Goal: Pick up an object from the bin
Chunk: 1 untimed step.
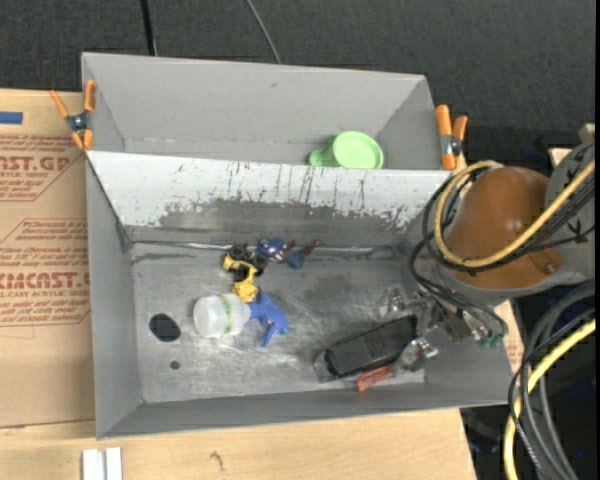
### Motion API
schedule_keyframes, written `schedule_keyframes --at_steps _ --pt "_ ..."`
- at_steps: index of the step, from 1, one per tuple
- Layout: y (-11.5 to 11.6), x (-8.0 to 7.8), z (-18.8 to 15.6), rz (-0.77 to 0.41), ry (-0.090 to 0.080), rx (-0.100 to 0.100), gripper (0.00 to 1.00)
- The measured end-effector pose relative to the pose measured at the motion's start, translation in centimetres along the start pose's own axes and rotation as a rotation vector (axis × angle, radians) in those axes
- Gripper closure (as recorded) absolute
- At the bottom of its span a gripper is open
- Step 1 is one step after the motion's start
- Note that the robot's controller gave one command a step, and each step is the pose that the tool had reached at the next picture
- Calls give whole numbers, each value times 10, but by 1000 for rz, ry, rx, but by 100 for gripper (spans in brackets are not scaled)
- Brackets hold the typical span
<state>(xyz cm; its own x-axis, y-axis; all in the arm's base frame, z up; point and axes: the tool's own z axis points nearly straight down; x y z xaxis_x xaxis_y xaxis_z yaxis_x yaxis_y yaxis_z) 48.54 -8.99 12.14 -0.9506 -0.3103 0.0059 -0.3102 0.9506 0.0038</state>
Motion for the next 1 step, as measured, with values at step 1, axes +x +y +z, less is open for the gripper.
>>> schedule_keyframes --at_steps 1 --pt "-8 -18 -152 17 -3 2 100"
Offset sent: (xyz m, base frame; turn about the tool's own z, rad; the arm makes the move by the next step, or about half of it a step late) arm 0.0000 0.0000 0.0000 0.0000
